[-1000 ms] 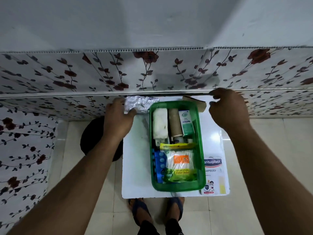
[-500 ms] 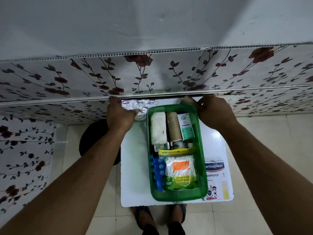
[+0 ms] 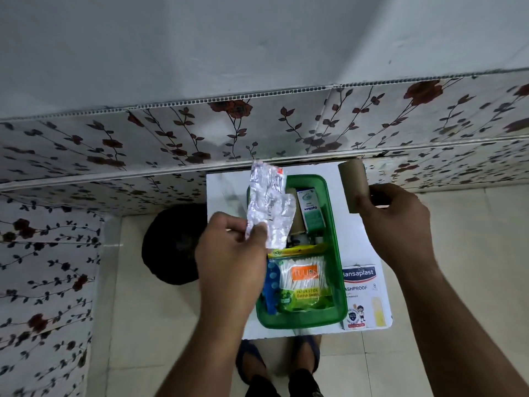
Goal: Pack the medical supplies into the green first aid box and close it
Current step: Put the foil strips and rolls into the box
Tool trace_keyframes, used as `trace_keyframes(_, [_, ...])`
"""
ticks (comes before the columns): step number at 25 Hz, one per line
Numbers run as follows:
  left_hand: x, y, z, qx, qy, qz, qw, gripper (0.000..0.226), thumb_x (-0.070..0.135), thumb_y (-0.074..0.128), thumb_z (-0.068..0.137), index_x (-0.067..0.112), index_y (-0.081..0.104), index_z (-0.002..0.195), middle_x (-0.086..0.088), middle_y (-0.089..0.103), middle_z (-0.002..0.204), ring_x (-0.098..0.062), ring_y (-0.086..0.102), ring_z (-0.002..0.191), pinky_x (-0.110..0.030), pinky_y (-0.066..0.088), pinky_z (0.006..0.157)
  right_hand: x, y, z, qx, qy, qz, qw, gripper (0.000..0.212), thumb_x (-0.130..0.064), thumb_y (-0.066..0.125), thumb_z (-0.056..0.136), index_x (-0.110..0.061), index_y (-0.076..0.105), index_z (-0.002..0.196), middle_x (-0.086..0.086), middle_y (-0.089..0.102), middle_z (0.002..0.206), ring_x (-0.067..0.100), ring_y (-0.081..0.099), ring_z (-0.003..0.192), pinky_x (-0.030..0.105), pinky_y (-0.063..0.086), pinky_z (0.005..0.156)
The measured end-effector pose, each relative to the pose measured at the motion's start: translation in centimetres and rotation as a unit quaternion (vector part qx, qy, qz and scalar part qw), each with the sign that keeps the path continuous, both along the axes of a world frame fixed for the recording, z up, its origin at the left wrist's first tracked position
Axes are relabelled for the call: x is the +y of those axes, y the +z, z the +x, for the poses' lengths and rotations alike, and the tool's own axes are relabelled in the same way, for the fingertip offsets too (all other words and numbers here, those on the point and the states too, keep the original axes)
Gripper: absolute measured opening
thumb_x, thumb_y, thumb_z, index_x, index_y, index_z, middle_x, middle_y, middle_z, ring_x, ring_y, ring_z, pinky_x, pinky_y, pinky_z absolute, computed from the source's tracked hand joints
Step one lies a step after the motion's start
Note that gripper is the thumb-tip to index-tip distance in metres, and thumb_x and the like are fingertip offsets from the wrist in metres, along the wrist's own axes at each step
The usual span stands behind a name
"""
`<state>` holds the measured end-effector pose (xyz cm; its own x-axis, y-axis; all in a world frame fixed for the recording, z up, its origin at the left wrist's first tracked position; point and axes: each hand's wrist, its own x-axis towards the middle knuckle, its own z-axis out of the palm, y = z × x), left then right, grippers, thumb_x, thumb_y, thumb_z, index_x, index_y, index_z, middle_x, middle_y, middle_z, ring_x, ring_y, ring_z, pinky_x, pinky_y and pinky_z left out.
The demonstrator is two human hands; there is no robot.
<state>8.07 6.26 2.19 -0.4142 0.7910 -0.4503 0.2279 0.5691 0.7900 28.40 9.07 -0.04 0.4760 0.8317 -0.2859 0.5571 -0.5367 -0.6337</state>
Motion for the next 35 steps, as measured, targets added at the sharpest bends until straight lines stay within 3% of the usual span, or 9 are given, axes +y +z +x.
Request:
trace_keyframes(3, [-0.1,-1.3,1.7,0.028,-0.016,-0.031,0.999,0.021,0.037,0.069,0.080,0.026,0.051,0.083,-0.002,0.071,0.074,-0.017,0.073,0.058,-0.039,0.053,0.050,-0.9,0.8,0.0,0.020,-0.002,0.009,1.000,0.024,-0.029,0.060,0.089,-0.016,0.072,0.105,-0.007,0.065,0.086,0.015,0.061,0.083,0.024,0.040,0.074])
trace_keyframes(6, [-0.4,-0.2,1.1,0.157,-0.116,-0.047,0.980,0.051,0.059,0.063,0.077,0.026,0.056,0.115,-0.001,0.074,0.082,-0.023,0.073,0.072,-0.045,0.060,0.070,-1.5,1.1,0.0,0.029,0.013,0.012,0.999,0.023,-0.028,0.061,0.089,-0.016,0.071,0.106,-0.006,0.065,0.086,0.016,0.062,0.080,0.022,0.041,0.065])
trace_keyframes(10, [0.0,1.6,-0.4,0.333,-0.201,0.072,0.919,0.032,0.033,0.067,0.086,0.021,0.068,0.116,-0.002,0.073,0.108,-0.025,0.069,0.090,-0.034,0.053,0.077,-2.3,1.1,0.3,0.033,0.012,0.008,0.999,0.027,-0.032,0.062,0.088,-0.019,0.070,0.110,-0.006,0.069,0.093,0.016,0.065,0.082,0.024,0.042,0.064])
trace_keyframes(14, [3.0,-1.9,-0.4,0.423,-0.444,0.106,0.783,0.045,0.039,0.069,0.083,0.033,0.062,0.126,-0.006,0.059,0.122,-0.030,0.049,0.108,-0.043,0.041,0.086,-2.8,1.4,-0.1,0.024,0.017,0.005,1.000,0.028,-0.044,0.059,0.086,-0.024,0.071,0.103,-0.007,0.072,0.090,0.005,0.062,0.073,0.021,0.042,0.059])
trace_keyframes(17, [4.3,-3.5,0.2,0.495,-0.485,0.113,0.712,0.041,0.042,0.064,0.086,0.032,0.061,0.126,-0.003,0.066,0.107,-0.029,0.050,0.102,-0.041,0.033,0.081,-3.2,1.7,-1.2,0.024,0.026,0.010,0.999,0.030,-0.049,0.060,0.085,-0.026,0.069,0.104,-0.010,0.070,0.081,0.007,0.065,0.070,0.025,0.045,0.061])
trace_keyframes(22, [3.2,-3.5,-0.2,0.522,-0.410,0.102,0.741,0.031,0.041,0.064,0.085,0.020,0.069,0.107,-0.007,0.072,0.085,-0.031,0.058,0.089,-0.040,0.035,0.077,-3.7,1.3,-3.6,-0.007,0.063,0.005,0.998,0.038,-0.046,0.062,0.086,-0.024,0.060,0.117,-0.008,0.064,0.080,0.017,0.067,0.078,0.033,0.055,0.071])
trace_keyframes(25, [2.9,-4.2,-0.9,0.542,-0.401,0.097,0.732,0.032,0.048,0.068,0.081,0.021,0.074,0.098,-0.010,0.060,0.103,-0.032,0.049,0.096,-0.043,0.037,0.078,-3.1,0.7,-4.4,-0.071,0.101,0.023,0.992,0.036,-0.043,0.062,0.087,-0.020,0.057,0.115,0.001,0.069,0.094,0.023,0.066,0.082,0.028,0.042,0.064])
trace_keyframes(30, [3.3,-4.4,-3.1,0.489,-0.481,0.091,0.722,0.062,0.069,0.057,0.074,0.032,0.064,0.123,-0.014,0.026,0.158,-0.041,0.014,0.144,-0.063,0.020,0.108,-2.3,-0.5,-5.3,-0.225,0.192,0.014,0.955,0.049,-0.059,0.055,0.086,-0.017,0.055,0.111,0.005,0.062,0.100,0.028,0.065,0.081,0.029,0.037,0.060])
trace_keyframes(35, [3.9,-4.8,-2.9,0.491,-0.542,0.014,0.682,0.094,0.077,0.060,0.064,0.038,0.036,0.145,-0.012,-0.008,0.164,-0.039,-0.016,0.147,-0.069,0.001,0.112,-2.2,-2.3,-5.4,-0.265,0.176,0.029,0.948,0.041,-0.049,0.053,0.090,-0.011,0.065,0.102,0.013,0.057,0.093,0.031,0.058,0.079,0.035,0.043,0.065])
